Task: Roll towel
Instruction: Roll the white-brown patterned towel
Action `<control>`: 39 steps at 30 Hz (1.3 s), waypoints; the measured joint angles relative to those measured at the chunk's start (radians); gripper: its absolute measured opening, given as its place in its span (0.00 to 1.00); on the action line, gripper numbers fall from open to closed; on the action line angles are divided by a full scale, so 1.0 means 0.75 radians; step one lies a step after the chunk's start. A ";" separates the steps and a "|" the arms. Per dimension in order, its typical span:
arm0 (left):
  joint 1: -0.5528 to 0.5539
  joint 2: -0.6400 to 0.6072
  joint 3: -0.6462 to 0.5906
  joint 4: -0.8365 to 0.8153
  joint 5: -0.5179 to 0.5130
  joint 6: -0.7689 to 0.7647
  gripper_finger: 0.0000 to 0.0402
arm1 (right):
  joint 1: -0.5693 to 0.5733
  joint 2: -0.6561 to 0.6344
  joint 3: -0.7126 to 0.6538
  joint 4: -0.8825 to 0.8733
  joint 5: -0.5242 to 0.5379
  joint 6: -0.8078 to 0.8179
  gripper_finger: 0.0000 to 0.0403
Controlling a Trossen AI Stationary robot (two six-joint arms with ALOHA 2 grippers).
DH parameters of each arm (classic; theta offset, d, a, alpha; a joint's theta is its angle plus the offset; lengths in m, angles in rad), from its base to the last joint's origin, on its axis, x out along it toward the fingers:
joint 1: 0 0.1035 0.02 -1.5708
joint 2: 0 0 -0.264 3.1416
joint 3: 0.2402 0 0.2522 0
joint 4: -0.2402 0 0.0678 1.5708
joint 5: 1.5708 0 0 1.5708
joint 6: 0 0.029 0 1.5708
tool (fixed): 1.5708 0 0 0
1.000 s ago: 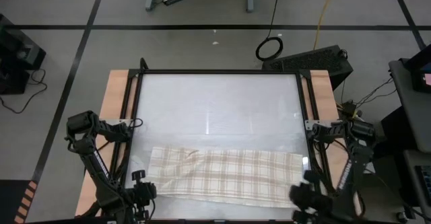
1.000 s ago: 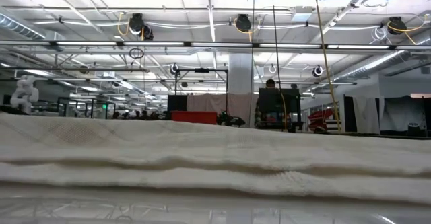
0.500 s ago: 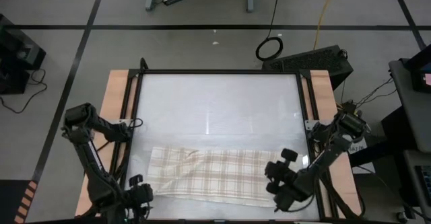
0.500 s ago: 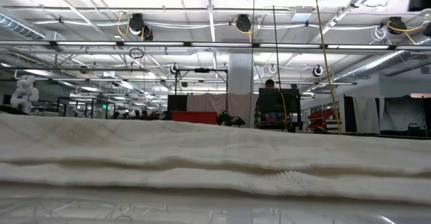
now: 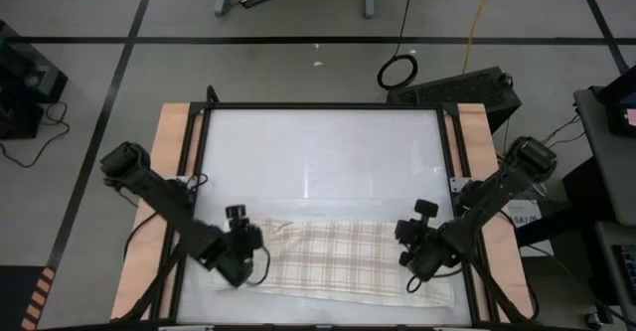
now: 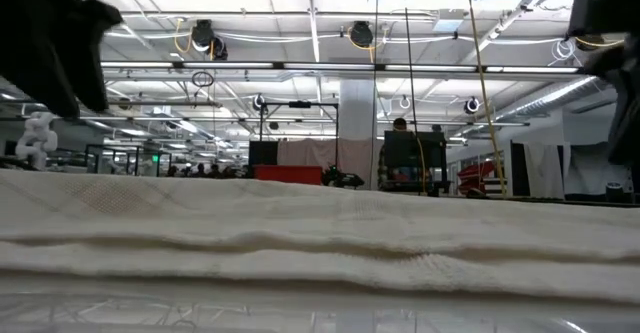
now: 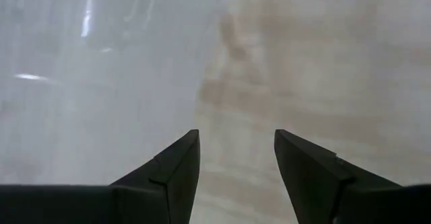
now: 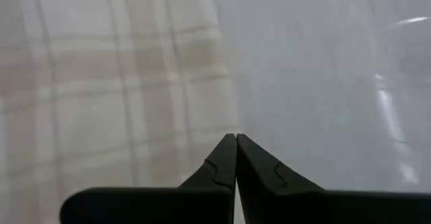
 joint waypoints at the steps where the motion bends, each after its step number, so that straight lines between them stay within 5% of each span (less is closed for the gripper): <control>1: 0.032 0.000 -0.028 0.002 0.009 0.043 0.49 | 0.003 -0.026 -0.058 0.100 0.004 0.002 0.00; 6: 0.109 -0.001 -0.164 0.189 0.089 0.231 0.41 | 0.020 -0.080 -0.324 0.714 0.013 -0.118 0.00; 9: 0.112 -0.001 -0.261 0.321 0.142 0.281 0.32 | 0.004 -0.073 -0.400 0.864 0.013 -0.149 0.00; 19: 0.114 -0.007 -0.451 0.334 0.171 0.122 0.02 | -0.013 -0.046 -0.412 0.674 -0.061 -0.008 0.00; 31: 0.114 -0.090 -0.446 0.070 0.207 -0.048 0.05 | -0.011 -0.121 -0.305 0.571 0.045 -0.149 0.00; 39: 0.126 -0.252 -0.383 0.053 0.062 -0.029 0.05 | -0.011 -0.214 -0.141 0.148 0.068 0.000 0.00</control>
